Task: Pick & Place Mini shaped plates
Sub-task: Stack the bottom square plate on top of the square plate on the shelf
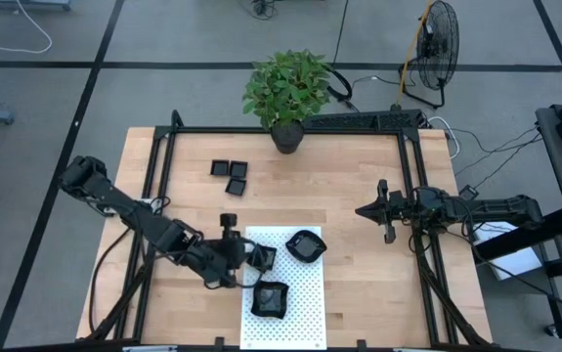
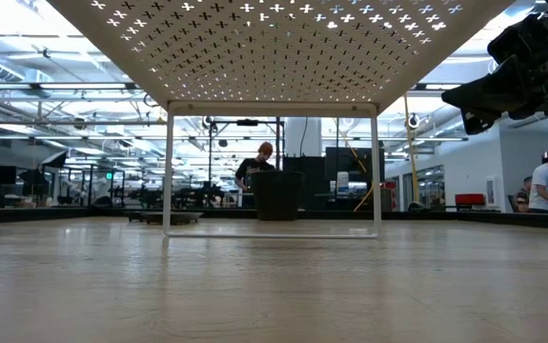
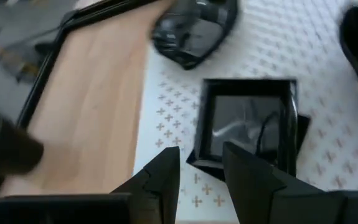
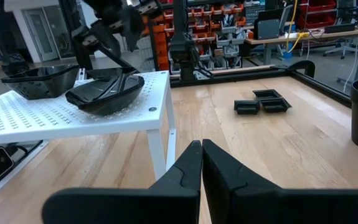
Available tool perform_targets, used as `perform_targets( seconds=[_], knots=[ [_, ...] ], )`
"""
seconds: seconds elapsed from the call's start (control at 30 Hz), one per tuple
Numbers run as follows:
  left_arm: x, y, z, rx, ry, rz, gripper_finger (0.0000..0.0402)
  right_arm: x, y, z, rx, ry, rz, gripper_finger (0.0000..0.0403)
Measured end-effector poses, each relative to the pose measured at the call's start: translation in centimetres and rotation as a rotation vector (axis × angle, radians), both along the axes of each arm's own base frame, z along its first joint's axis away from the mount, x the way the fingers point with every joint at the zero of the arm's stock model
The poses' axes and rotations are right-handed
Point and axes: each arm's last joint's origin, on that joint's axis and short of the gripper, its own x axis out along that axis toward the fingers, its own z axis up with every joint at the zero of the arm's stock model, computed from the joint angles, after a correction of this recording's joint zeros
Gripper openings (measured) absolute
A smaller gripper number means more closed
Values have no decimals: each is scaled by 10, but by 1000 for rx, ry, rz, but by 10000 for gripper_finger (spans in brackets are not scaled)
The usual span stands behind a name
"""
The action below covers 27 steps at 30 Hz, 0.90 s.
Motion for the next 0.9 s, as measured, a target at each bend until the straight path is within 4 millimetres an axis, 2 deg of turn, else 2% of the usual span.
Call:
perform_targets(
  seconds=[0.17,0.33,0.53,0.73,0.9],
  knots=[
    [11,12,0,59,64,-221,127,0,0,0,0,0,0,0],
    [22,36,15,-15,-2,-360,127,0,0,0,0,0,0,0],
    [27,66,16,-129,31,-480,126,0,0,0,0,0,0,0],
    [35,89,13,-186,38,-458,126,0,0,0,0,0,1,0],
    [38,99,10,-227,45,-438,126,0,0,0,0,0,1,0]
  ],
)
